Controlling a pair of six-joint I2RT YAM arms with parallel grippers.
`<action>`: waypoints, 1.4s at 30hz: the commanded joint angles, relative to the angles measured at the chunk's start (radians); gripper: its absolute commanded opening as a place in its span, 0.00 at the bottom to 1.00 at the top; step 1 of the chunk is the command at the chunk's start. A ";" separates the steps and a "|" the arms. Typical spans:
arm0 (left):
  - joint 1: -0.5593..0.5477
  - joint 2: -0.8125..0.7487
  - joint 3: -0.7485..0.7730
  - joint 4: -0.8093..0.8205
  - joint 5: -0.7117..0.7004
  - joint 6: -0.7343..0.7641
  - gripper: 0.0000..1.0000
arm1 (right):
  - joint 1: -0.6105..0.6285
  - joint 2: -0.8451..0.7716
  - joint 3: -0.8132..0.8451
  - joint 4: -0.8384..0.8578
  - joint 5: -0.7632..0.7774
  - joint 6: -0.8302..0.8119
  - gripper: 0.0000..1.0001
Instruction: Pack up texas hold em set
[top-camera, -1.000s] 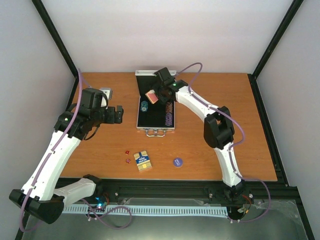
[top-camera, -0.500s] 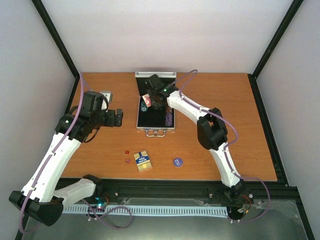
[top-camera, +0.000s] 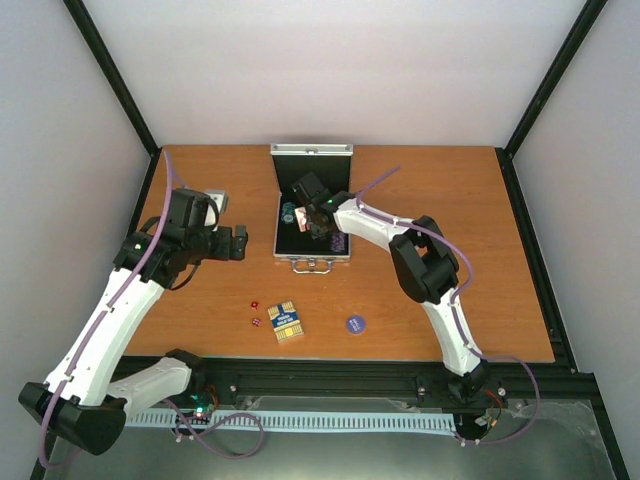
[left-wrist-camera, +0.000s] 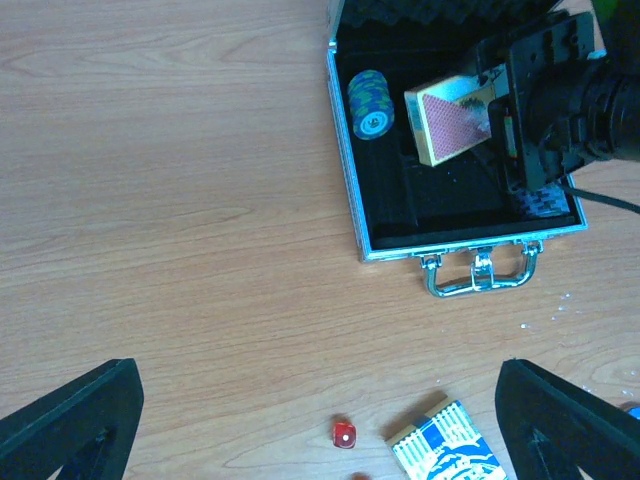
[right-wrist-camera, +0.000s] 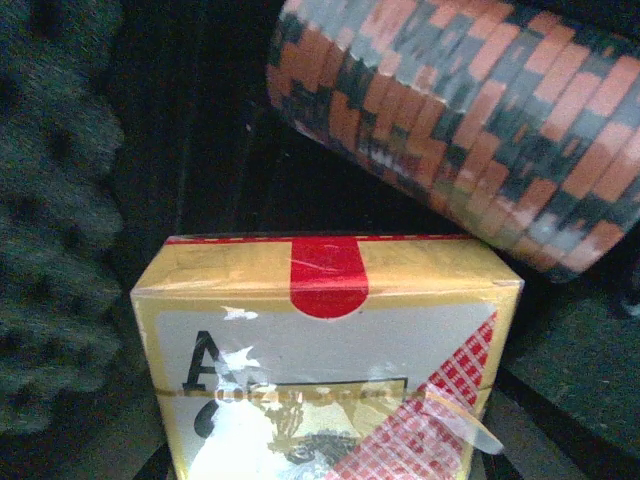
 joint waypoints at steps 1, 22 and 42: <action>0.004 -0.017 -0.011 -0.004 0.023 0.010 0.99 | -0.005 -0.064 -0.009 0.095 0.078 0.097 0.03; -0.006 -0.012 -0.022 -0.002 0.027 0.022 0.99 | -0.035 0.063 0.132 0.096 0.077 0.204 0.05; -0.010 0.012 -0.019 0.005 0.012 0.040 0.99 | -0.041 0.090 0.144 0.062 0.049 0.288 0.30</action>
